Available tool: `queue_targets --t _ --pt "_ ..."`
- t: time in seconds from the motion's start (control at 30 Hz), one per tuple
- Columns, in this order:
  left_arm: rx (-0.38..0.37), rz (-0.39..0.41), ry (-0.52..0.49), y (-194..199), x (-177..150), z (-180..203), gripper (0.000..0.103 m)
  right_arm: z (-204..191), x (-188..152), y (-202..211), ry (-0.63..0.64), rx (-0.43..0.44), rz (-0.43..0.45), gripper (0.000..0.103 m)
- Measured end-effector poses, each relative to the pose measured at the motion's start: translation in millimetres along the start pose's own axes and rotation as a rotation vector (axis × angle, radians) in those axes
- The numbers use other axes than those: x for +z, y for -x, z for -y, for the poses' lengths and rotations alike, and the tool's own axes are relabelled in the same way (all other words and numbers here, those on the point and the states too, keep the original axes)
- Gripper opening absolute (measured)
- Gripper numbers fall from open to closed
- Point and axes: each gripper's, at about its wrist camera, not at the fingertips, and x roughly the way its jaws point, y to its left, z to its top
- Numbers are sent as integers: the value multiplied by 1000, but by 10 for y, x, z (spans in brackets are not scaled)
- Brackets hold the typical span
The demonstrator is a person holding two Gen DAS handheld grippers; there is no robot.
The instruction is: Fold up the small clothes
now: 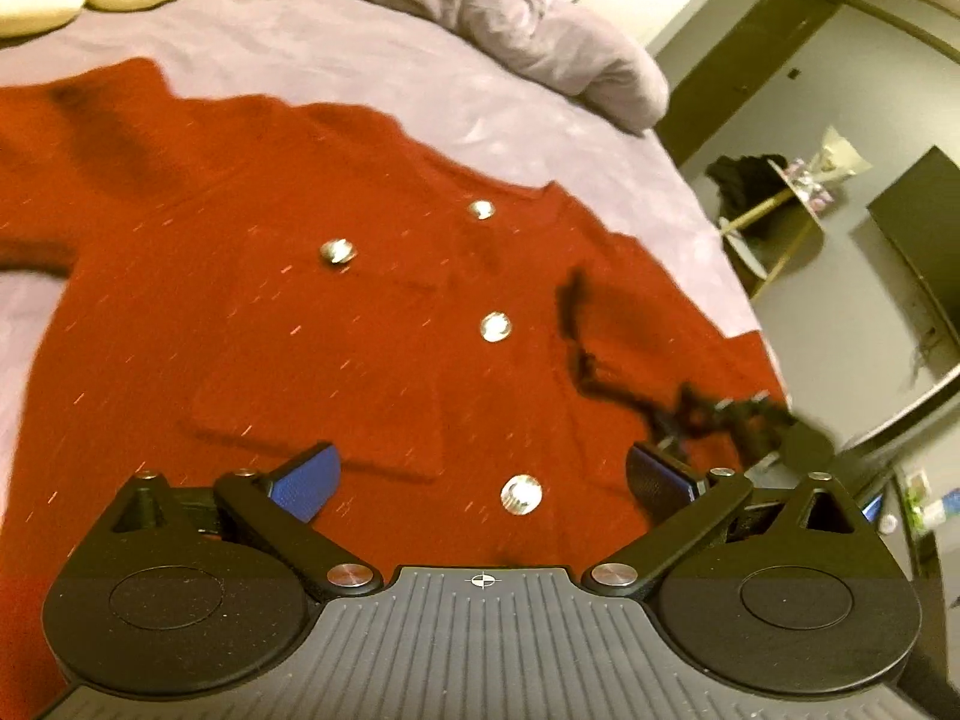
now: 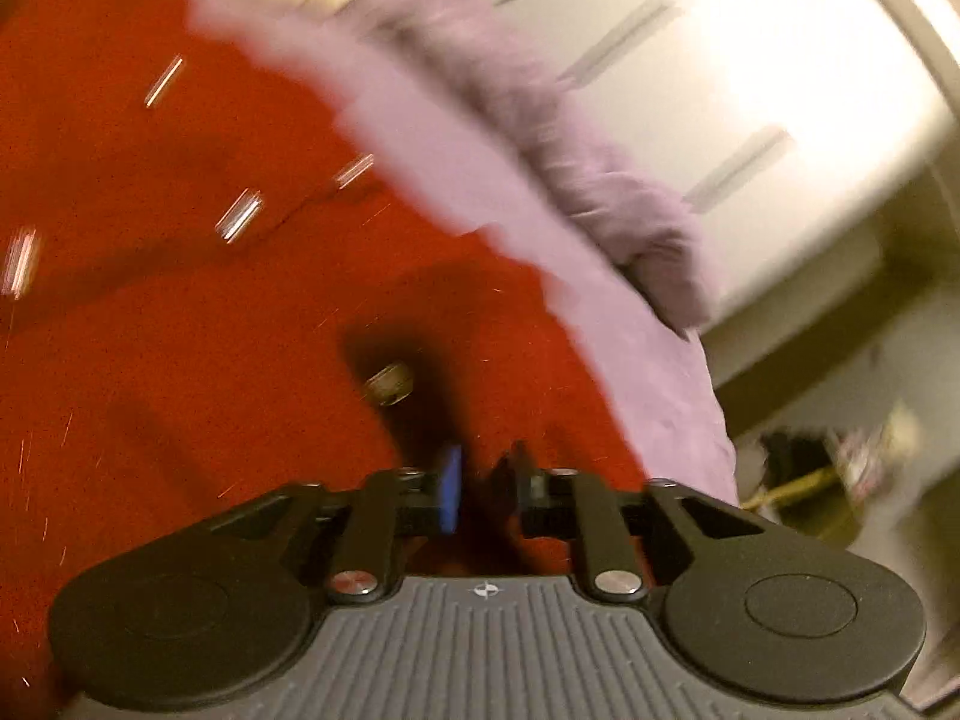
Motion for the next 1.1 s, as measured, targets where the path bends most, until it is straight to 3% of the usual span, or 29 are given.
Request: queue_targets --t 0.03,0.07,0.13,0.17,0.2,0.27,0.43,0.47,0.5,0.57,0.67,0.77,0.83,1.0,1.1 --pt "-18 -3 0 -37 43 17 103 -55 12 95 28 -25 28 23" --pt "-34 -5 1 -81 83 31 103 -28 24 179 4 6 41 25" --pt "-49 -7 7 -198 154 63 103 193 -13 309 -143 79 47 50" --pt "-56 -6 13 -262 191 82 103 308 -66 376 -225 67 48 70" --pt "-64 -5 21 -324 230 108 103 410 -152 430 -299 55 43 75" --pt "-85 -5 46 -494 306 188 103 650 -259 533 -485 46 20 75" --pt "-131 -47 75 -973 434 493 101 1142 -929 650 -997 147 13 73" --pt "-137 -68 93 -1085 450 538 91 1212 -1058 648 -1096 171 9 70" --pt "-143 -94 112 -1202 463 571 74 1259 -1141 623 -1158 186 6 64" --pt "-138 -141 147 -1400 477 609 63 1312 -1311 579 -1268 220 3 61" --pt "-91 -180 166 -1660 487 636 60 1339 -1401 461 -1331 249 -4 61" --pt "-58 -179 171 -1757 509 604 38 1342 -1486 492 -1345 263 6 61" --pt "-56 -167 148 -1772 541 609 30 1361 -1494 502 -1359 269 13 59" --pt "-29 -79 -11 -1441 642 686 13 1505 -1563 535 -1410 275 35 51" --pt "15 -5 -115 -1081 741 646 13 1610 -1565 498 -1488 334 73 50"
